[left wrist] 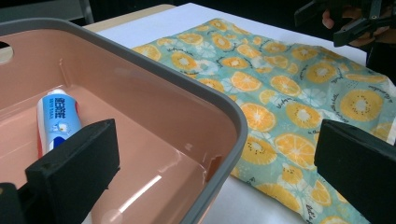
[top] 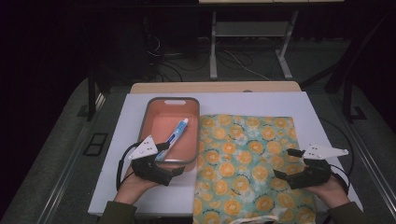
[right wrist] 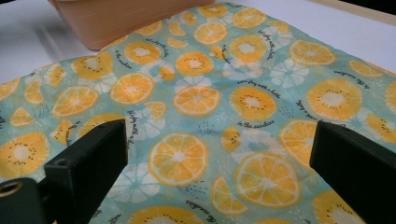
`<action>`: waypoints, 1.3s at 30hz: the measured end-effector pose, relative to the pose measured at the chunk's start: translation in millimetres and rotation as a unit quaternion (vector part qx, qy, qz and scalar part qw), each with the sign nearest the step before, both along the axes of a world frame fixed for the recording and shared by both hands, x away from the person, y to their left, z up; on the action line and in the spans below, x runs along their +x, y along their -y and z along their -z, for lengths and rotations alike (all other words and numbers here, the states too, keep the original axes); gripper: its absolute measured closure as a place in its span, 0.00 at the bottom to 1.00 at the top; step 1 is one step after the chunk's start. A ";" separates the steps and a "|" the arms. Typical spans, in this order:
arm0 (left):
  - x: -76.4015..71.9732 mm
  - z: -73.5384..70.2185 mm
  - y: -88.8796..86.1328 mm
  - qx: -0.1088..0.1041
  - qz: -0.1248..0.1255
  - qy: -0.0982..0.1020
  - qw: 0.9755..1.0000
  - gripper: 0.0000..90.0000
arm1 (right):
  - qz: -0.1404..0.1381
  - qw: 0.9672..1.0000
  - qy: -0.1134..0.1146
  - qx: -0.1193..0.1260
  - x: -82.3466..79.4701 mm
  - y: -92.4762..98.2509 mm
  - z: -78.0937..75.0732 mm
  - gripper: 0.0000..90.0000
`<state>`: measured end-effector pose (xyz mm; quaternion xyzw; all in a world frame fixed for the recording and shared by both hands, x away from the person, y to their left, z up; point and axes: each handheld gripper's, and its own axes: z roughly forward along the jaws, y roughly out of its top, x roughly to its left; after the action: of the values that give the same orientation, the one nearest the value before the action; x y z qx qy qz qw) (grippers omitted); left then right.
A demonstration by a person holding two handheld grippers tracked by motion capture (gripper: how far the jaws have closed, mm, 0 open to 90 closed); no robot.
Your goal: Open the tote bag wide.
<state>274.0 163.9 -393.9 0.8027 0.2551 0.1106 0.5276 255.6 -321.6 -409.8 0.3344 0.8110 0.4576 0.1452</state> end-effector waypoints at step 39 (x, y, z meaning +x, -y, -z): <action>1.0 -0.4 1.9 0.006 -0.007 -0.003 1.000 0.00 | 0.016 0.993 -0.079 -0.088 81.4 -3.0 26.7 0.20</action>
<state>275.0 162.0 -393.5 0.8043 0.2617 0.1137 0.5213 337.0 -318.6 -436.5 0.3680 0.8517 0.3543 0.1173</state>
